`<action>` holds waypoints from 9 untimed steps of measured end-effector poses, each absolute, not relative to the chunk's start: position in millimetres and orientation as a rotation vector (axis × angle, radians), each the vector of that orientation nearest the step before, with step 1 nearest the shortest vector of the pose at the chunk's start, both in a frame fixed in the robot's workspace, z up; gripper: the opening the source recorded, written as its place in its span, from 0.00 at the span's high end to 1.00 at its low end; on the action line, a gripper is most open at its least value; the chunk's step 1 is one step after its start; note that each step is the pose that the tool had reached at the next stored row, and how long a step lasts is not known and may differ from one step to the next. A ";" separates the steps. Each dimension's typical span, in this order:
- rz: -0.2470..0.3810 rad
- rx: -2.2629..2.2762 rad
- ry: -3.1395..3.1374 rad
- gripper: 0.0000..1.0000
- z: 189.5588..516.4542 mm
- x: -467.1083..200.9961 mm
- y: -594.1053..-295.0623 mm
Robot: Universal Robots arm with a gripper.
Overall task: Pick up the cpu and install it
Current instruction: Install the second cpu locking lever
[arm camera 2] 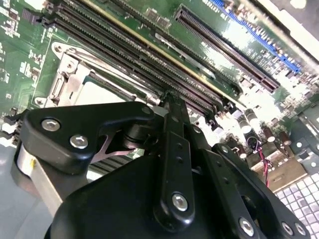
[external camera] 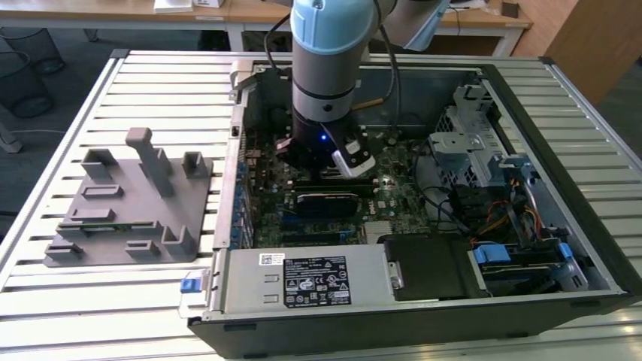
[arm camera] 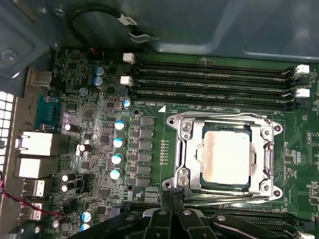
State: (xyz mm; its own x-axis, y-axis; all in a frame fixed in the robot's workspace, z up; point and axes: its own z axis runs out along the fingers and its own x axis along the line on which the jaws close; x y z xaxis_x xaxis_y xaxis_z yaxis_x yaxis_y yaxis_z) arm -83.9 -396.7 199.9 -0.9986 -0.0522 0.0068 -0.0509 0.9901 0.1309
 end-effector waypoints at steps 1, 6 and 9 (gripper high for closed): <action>-0.217 0.081 -3.123 0.89 199.9 -83.9 -396.7; -0.281 0.081 -3.119 0.89 198.3 -83.8 -396.6; -0.303 0.081 -3.117 0.89 197.1 -83.8 -396.7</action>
State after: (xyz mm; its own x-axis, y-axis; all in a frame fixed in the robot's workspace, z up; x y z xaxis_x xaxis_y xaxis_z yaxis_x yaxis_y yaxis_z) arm -83.8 -396.7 197.1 -0.9986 -0.0526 0.0035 -0.0509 0.9799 0.1930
